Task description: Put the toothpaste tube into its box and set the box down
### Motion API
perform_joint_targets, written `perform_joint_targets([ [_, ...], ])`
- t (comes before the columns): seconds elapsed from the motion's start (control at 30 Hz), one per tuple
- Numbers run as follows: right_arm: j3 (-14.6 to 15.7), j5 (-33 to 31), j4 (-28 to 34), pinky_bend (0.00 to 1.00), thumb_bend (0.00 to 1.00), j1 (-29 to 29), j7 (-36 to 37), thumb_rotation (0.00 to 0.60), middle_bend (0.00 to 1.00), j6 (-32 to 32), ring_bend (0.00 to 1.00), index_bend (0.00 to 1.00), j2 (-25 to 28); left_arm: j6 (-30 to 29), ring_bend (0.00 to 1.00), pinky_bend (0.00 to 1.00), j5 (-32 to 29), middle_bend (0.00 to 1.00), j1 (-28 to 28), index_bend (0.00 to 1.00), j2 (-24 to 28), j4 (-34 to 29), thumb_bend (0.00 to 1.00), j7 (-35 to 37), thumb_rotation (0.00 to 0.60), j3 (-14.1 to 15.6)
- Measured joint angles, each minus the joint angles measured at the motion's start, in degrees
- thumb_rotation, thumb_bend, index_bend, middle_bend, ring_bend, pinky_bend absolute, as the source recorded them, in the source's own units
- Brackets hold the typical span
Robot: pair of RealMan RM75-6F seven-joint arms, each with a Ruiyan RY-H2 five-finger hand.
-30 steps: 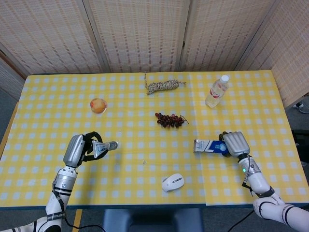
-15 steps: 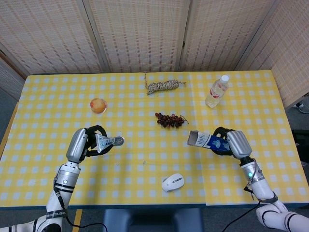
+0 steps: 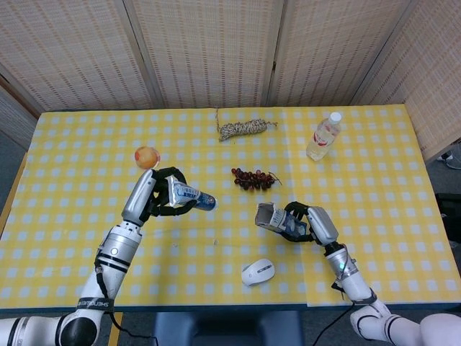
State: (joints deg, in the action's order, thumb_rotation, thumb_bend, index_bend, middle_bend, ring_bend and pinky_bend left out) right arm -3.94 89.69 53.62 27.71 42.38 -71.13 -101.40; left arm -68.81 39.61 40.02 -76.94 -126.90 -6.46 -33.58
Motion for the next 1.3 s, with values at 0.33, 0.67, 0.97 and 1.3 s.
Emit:
perform_joint_targets([
  [0.33, -1.7, -0.5, 1.7, 0.55, 0.3, 1.9, 0.5, 0.6, 0.45, -0.2, 0.51, 0.59, -2.7, -1.2, 1.0, 1.0, -11.0, 1.0, 7.5, 0.82, 2.6, -3.6, 0.8, -1.8, 0.6, -4.3],
  [0.67, -2.2, -1.0, 3.3, 0.55, 0.3, 2.7, -0.8, 0.6, 0.45, -0.1, 0.51, 0.59, -4.4, -2.9, 1.0, 1.0, -11.6, 1.0, 10.2, 0.82, 1.7, -3.7, 0.8, -1.8, 0.6, -2.6],
  [0.97, -3.4, -1.3, 5.4, 0.55, 0.3, 4.0, -1.5, 0.6, 0.46, 0.0, 0.51, 0.6, -5.1, -5.0, 1.0, 1.0, -11.3, 1.0, 12.6, 0.82, -0.4, -3.5, 0.8, -2.6, 0.6, -0.8],
  [1.3, -3.9, -1.5, 7.7, 0.55, 0.3, 5.0, -1.4, 0.6, 0.46, 0.1, 0.52, 0.6, -5.8, -6.8, 1.0, 1.0, -10.2, 1.0, 14.3, 0.82, -3.3, -1.6, 0.8, -2.5, 0.6, 0.4],
])
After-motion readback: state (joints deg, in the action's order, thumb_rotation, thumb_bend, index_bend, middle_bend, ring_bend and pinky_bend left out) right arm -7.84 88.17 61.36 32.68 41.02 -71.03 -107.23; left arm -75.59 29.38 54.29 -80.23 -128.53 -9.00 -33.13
